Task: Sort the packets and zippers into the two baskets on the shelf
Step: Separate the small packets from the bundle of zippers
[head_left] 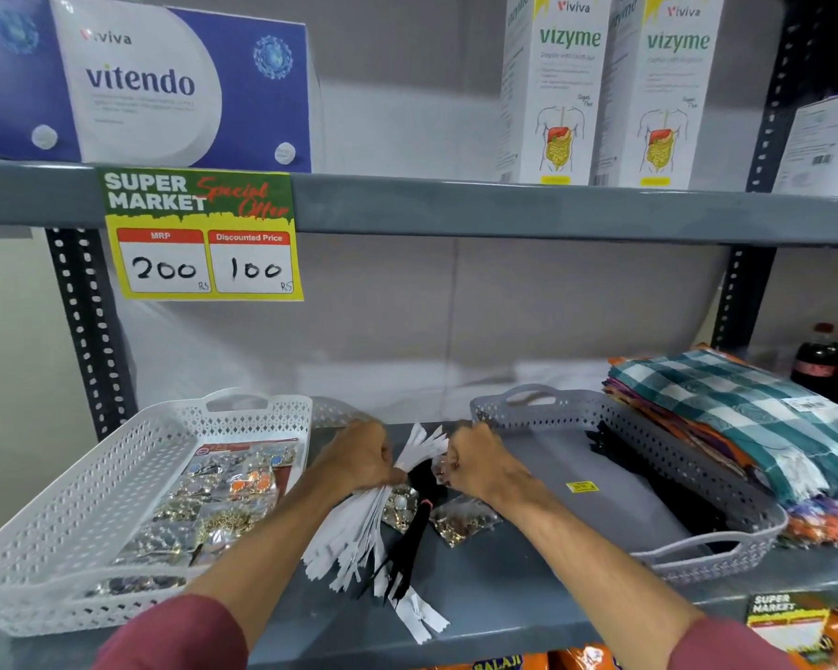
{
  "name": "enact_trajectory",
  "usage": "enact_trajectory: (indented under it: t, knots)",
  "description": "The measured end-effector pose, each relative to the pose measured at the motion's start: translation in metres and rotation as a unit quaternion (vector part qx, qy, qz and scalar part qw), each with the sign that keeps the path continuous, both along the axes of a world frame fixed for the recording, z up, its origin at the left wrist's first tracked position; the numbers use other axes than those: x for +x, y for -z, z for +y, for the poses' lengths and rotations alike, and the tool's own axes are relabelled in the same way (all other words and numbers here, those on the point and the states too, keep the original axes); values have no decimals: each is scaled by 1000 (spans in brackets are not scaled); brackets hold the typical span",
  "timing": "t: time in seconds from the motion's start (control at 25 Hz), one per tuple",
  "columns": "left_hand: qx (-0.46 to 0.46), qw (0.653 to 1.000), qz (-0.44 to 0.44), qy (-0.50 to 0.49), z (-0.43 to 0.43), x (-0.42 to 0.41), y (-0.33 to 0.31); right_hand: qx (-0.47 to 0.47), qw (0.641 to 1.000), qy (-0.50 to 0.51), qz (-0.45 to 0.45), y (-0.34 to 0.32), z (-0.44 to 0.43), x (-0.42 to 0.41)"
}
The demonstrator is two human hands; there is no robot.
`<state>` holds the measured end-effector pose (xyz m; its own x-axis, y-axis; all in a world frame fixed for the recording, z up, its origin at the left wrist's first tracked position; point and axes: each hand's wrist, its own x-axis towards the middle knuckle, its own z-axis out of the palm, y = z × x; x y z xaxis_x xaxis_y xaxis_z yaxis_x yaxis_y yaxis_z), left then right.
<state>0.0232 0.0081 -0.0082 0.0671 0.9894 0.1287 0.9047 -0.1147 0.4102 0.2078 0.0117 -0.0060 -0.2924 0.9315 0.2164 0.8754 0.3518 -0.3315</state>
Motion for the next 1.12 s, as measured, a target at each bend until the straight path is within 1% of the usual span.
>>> enact_trajectory:
  t: [0.08,0.16,0.2,0.24,0.44,0.56,0.68,0.72,0.76,0.84,0.88,0.96,1.12]
  knots:
    - [12,1000,-3,0,-1,0,0,-49,996,-22,-69,0,1,2]
    - [23,1000,-8,0,-2,-2,-1,-117,981,-56,-142,-3,-3,5]
    - [27,1000,-11,1,-2,-3,-1,-138,975,-68,-161,-1,-3,6]
    - [27,1000,-15,2,-2,-3,-1,-150,973,-67,-159,-1,-4,6]
    - [17,999,-45,23,-9,-3,-2,-134,977,-66,-150,-1,-7,4]
    - [67,995,-71,1,-12,-12,-13,-122,979,-68,-147,-11,-8,10]
    - [89,990,-107,14,-15,-16,-23,-98,982,-76,-140,-34,-11,14]
    - [97,989,-110,19,-16,-16,-25,-109,977,-83,-164,-39,-11,13]
    - [106,988,-108,22,-18,-17,-26,-125,966,-94,-208,-42,-15,10]
    - [115,987,-108,25,-20,-20,-28,-160,938,-118,-286,-34,-21,5]
    - [116,987,-110,26,-21,-22,-28,-169,932,-120,-296,-27,-20,4]
    - [114,986,-116,25,-23,-25,-28,-179,936,-117,-278,-21,-20,4]
    - [99,985,-138,41,-27,-24,-28,-168,941,-123,-266,-25,-17,8]
